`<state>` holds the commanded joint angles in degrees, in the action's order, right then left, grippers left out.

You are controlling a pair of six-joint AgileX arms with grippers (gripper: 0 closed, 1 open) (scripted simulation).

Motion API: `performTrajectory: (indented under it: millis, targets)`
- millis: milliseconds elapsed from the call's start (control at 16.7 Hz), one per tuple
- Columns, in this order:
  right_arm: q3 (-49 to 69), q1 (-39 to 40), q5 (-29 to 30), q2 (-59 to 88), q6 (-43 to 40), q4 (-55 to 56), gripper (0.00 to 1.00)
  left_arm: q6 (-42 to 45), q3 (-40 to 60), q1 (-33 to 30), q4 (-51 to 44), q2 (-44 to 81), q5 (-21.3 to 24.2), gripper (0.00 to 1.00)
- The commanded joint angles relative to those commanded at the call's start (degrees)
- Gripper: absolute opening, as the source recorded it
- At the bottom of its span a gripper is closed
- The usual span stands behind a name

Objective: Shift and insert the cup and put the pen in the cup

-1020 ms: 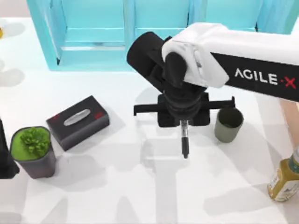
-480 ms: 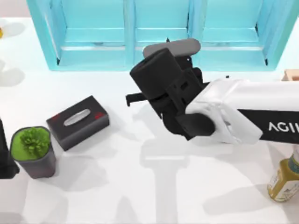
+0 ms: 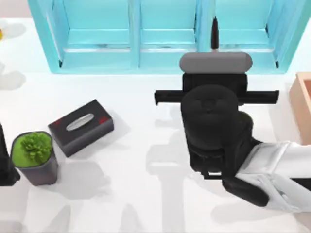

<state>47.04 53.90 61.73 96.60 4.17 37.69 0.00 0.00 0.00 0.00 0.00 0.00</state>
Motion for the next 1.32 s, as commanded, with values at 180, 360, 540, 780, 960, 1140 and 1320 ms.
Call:
performTrajectory:
  millis: [180,360,540,780,960,1140,1320]
  targets:
    - [-6.29,1.31,5.85,-3.14,-5.58,12.75,0.0,0.0,0.0,0.0,0.0,0.0,0.0,1.0]
    - [-10.71,2.21,9.98,-5.33,-9.44,21.8,0.0,0.0,0.0,0.0,0.0,0.0,0.0,1.0]
    - [-12.82,2.63,12.01,-6.35,-11.25,26.2,0.0,0.0,0.0,0.0,0.0,0.0,0.0,1.0]
    - [-12.97,2.66,12.16,-6.43,-11.39,26.53,0.0,0.0,0.0,0.0,0.0,0.0,0.0,1.0]
    - [-12.8,1.91,11.61,-5.77,-11.19,26.5,0.0,0.0,0.0,0.0,0.0,0.0,0.0,1.0]
    - [-12.42,0.36,10.04,-4.62,-10.62,27.02,0.0,0.0,0.0,0.0,0.0,0.0,0.0,1.0]
    - [-12.15,-1.17,8.51,-3.4,-10.14,27.44,0.0,0.0,0.0,0.0,0.0,0.0,0.0,1.0]
